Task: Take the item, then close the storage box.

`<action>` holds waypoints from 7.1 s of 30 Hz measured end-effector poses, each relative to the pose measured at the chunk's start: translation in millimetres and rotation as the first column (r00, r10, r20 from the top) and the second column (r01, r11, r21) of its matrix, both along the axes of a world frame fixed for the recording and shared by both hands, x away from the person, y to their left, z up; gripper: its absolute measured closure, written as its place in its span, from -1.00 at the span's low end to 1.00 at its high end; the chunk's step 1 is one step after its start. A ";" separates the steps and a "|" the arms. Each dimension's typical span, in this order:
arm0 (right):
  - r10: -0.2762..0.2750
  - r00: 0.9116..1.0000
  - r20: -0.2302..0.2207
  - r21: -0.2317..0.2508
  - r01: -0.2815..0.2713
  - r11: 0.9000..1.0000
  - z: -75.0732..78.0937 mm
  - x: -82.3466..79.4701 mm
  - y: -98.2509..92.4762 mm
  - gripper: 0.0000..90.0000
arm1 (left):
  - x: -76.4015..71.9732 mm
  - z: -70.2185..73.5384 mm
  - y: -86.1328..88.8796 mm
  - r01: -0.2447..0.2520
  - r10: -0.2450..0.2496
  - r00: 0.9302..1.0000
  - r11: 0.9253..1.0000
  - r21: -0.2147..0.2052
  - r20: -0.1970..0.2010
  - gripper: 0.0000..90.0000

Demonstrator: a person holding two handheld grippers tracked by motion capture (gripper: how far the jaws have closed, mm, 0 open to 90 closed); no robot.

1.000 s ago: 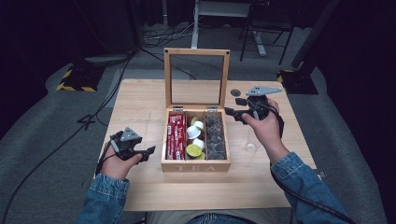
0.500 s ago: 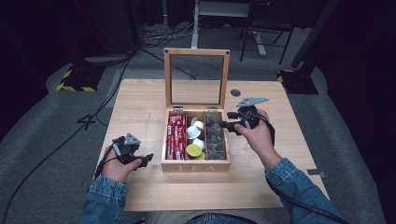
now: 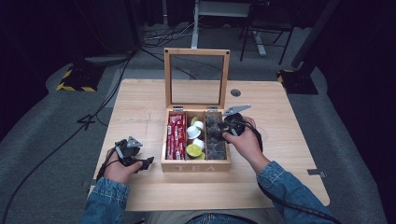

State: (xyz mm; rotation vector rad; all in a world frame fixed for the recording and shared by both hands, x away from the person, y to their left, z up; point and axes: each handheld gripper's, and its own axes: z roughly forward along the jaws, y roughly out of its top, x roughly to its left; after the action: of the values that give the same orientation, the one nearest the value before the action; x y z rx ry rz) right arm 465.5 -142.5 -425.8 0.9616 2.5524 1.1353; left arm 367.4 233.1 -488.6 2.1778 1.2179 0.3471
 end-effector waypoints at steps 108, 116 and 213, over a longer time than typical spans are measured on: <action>-0.217 0.959 0.182 0.153 0.190 0.970 50.5 -53.7 -140.0 0.65 | 7.2 -15.1 7.8 0.020 -0.018 0.995 1.000 -0.014 0.097 -0.62; -0.225 0.960 0.167 0.105 0.209 0.972 40.0 -50.1 -139.6 0.65 | 7.3 -15.1 7.8 0.020 -0.019 0.995 1.000 -0.014 0.097 -0.62; -0.152 0.953 0.263 0.155 0.114 0.981 136.7 94.9 -48.8 -0.30 | 15.2 -15.3 7.9 -0.006 0.007 0.995 1.000 -0.012 0.099 -0.64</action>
State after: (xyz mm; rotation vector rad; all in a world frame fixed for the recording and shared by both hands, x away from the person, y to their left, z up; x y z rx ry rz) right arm 560.4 -191.2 -289.1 0.9183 2.1823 1.3182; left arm 382.6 241.1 -503.9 2.1206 1.1694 0.4442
